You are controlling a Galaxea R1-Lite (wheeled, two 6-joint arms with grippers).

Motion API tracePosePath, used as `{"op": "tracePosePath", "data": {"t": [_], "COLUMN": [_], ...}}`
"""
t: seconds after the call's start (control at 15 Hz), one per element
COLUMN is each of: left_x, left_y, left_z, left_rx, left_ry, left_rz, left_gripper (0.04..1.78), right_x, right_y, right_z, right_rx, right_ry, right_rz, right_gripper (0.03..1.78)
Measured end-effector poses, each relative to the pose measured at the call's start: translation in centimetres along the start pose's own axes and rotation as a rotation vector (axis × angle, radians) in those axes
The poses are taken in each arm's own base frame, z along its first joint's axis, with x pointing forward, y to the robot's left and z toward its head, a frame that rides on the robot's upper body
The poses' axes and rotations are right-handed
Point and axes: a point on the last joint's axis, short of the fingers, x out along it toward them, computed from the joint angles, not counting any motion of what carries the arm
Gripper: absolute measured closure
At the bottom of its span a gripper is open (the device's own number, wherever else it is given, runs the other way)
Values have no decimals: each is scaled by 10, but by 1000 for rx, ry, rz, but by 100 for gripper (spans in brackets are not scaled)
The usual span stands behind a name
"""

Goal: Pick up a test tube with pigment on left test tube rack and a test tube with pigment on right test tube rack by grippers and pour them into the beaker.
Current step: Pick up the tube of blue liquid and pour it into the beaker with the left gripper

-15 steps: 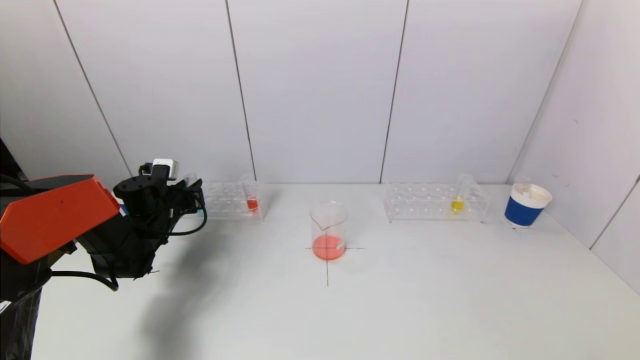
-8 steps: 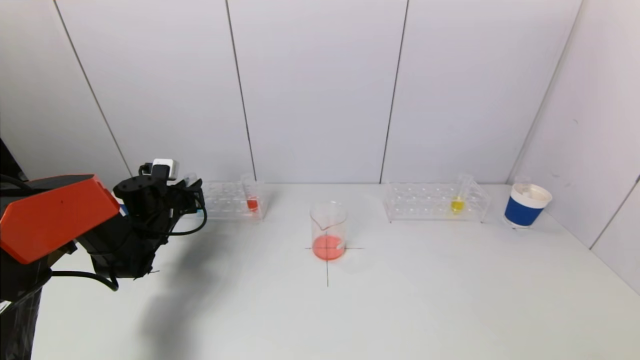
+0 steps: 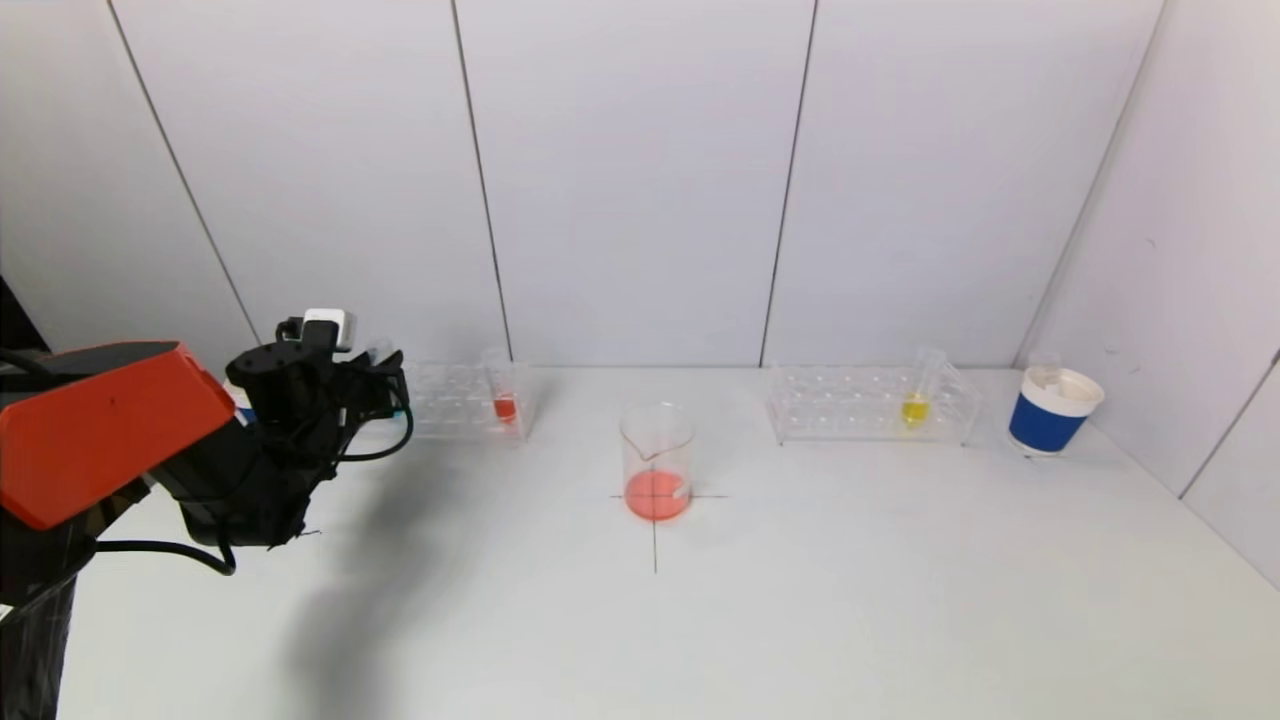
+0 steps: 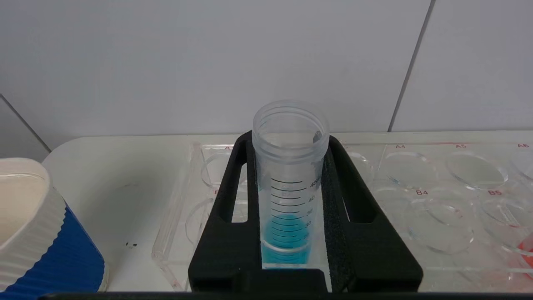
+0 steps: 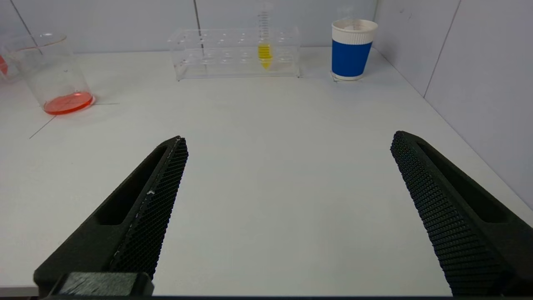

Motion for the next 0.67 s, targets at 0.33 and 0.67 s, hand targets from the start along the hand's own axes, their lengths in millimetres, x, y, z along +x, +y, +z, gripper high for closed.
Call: {"op": "tracePosePath", "data": {"t": [0.33,0.67], "left_x": [6,6], "left_y": [1,2], "left_z": [14,27], "left_rx": [1,0], "left_ry": [-21,-36], "left_rz": [10,12], "left_gripper": [138,138], "right_x": [0,0], "right_y": [0,0], "right_z": [0,0], "right_rx": [0,0], "right_ry": [0,0], "right_rz": [0,0], "right_gripper": [4,4]}}
